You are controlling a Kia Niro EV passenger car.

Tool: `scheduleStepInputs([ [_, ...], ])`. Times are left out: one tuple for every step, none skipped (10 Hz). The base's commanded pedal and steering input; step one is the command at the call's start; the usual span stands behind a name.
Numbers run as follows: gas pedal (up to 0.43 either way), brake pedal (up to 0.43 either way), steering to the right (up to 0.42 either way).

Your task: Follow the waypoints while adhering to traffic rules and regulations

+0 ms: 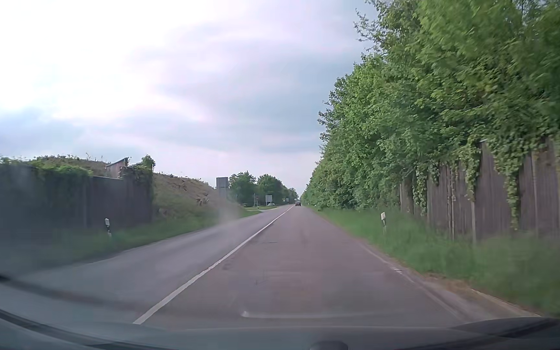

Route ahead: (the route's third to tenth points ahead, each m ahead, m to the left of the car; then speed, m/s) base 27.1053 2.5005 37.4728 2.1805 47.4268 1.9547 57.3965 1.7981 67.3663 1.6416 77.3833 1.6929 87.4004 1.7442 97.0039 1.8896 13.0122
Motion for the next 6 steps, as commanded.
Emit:
scheduleStepInputs([
  [0.150, 0.000, 0.001],
  [0.150, 0.000, 0.001],
  [0.150, 0.000, 0.001],
  [0.150, 0.000, 0.001],
  [0.157, 0.000, 0.001],
  [0.157, 0.000, 0.001],
])
